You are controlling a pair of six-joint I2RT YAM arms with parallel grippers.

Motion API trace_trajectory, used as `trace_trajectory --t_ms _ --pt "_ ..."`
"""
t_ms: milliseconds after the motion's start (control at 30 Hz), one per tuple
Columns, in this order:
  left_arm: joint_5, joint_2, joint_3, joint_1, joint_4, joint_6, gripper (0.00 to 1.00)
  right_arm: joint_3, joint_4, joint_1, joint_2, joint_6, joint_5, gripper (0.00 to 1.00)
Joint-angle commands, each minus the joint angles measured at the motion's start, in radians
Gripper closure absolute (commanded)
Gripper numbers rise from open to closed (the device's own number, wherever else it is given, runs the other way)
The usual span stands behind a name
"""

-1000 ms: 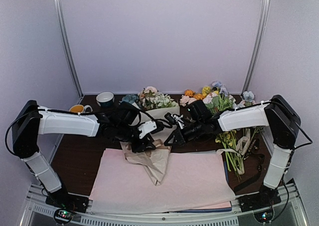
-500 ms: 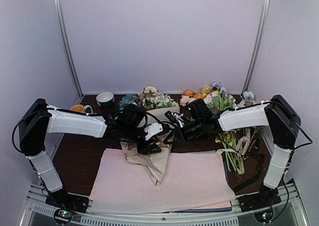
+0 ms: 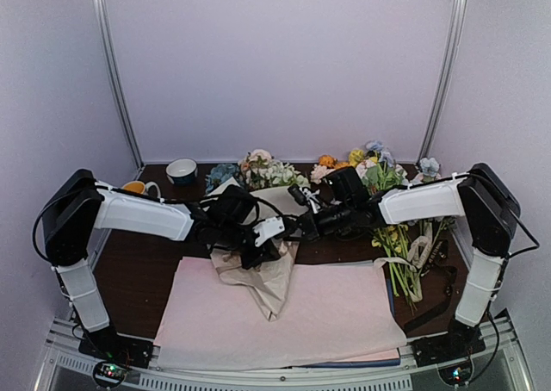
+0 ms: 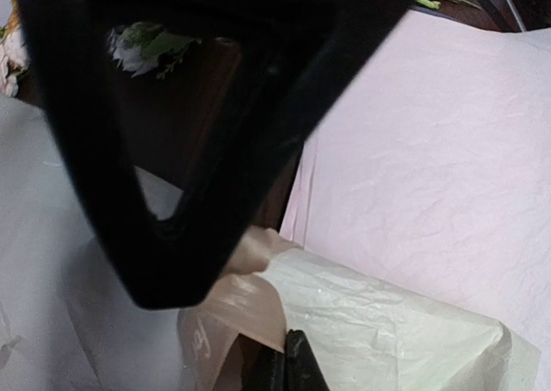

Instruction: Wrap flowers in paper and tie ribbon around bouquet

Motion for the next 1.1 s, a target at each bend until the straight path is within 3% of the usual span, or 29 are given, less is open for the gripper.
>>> trace_trajectory --t_ms 0,467,900,1067 --pt "0.063 -0.015 0.019 -0.003 0.028 -0.006 1.0 0.041 0.047 -0.009 -0.002 0.022 0.01 1.0" --pt "0.139 -0.147 0.001 0.003 0.023 -0.018 1.0 0.067 0.045 -0.01 0.021 0.019 0.015 1.0" --pt "-0.024 -0.085 0.028 0.094 0.019 -0.096 1.0 0.064 0.005 -0.012 0.03 0.001 0.051 1.0" --pt "-0.039 -0.029 0.034 0.111 0.038 -0.12 1.0 0.117 -0.025 -0.012 0.072 0.017 0.141 1.0"
